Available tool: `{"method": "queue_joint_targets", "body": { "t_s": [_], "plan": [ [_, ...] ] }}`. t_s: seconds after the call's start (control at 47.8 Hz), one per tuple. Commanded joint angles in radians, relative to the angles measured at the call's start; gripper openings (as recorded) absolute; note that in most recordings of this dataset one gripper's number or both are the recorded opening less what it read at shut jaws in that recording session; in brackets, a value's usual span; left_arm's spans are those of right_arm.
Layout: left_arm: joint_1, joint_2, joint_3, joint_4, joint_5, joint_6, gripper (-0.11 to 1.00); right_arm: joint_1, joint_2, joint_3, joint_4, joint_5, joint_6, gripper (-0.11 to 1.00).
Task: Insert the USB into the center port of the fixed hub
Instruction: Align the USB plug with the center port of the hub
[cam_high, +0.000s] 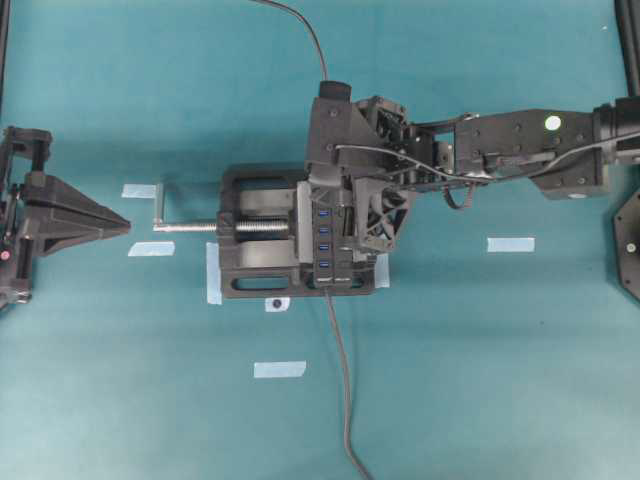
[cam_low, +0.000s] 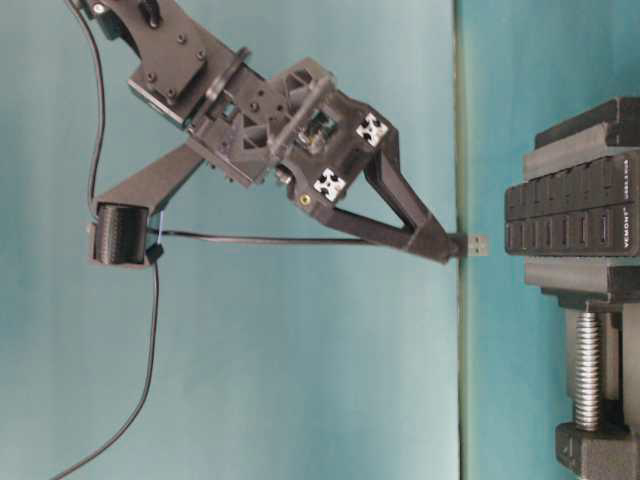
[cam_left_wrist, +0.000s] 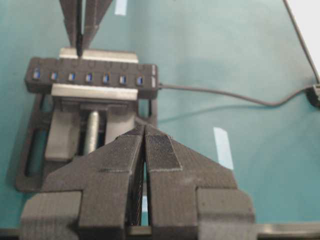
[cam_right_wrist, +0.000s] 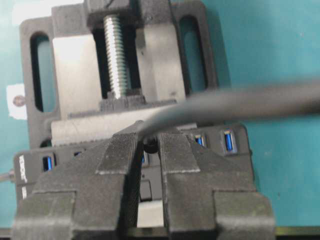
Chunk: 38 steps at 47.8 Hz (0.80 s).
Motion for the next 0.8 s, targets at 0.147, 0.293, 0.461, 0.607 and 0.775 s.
{"method": "queue_joint_targets", "body": {
  "t_s": [0.147,0.293,0.461,0.607,0.775],
  "plan": [
    [0.000,0.005,-0.023,0.003,-0.009,-0.003,0.00,0.003,0.005,-0.005,0.002,-0.012,0.006,0.09],
    [0.000,0.005,-0.023,0.002,-0.009,-0.003,0.00,0.005,0.014,0.003,0.002,-0.012,0.006,0.09],
    [0.000,0.005,-0.023,0.003,-0.008,-0.003,0.00,0.006,0.018,0.012,0.003,-0.018,0.006,0.09],
    [0.000,0.005,-0.021,0.003,-0.008,-0.003,0.00,0.006,0.018,0.015,0.009,-0.025,0.006,0.09],
    [0.000,0.005,-0.021,0.003,-0.009,-0.003,0.00,0.008,0.021,0.015,0.017,-0.029,0.006,0.09]
  ]
}}
